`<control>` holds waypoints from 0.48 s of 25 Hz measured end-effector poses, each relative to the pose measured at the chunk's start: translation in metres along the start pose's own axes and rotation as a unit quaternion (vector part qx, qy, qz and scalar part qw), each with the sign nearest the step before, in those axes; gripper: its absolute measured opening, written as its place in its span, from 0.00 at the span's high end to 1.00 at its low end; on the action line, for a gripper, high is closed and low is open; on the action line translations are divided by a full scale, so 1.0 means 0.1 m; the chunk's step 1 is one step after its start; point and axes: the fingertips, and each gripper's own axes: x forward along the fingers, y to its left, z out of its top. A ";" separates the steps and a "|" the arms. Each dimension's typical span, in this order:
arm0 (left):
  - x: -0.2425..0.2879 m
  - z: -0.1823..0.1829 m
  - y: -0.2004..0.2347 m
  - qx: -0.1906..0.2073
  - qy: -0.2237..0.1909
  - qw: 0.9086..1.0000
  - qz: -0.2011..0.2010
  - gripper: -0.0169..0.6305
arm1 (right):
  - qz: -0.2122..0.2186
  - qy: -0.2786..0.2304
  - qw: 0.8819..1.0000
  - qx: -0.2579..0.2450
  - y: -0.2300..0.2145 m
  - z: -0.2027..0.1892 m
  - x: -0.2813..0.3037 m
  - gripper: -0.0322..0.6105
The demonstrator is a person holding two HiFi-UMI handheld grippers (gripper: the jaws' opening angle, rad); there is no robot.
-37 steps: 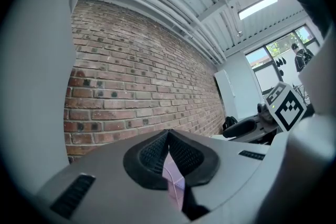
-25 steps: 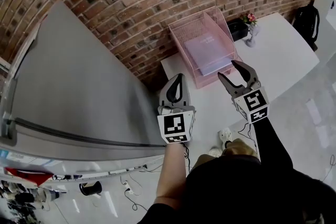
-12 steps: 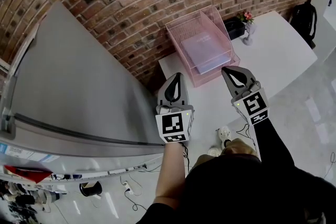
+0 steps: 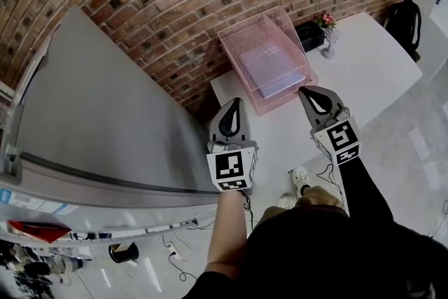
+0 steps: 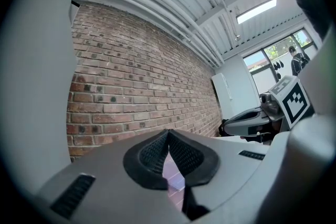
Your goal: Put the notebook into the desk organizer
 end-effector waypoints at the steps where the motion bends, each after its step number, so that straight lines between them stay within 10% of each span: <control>1: 0.00 0.00 -0.01 0.000 0.001 1.000 -0.001 0.95 | 0.000 0.000 1.000 0.001 0.00 0.00 -0.01 0.92; 12: -0.05 0.02 -0.09 0.008 0.002 1.000 -0.006 0.95 | -0.009 -0.010 1.000 0.008 -0.04 0.03 -0.09 0.92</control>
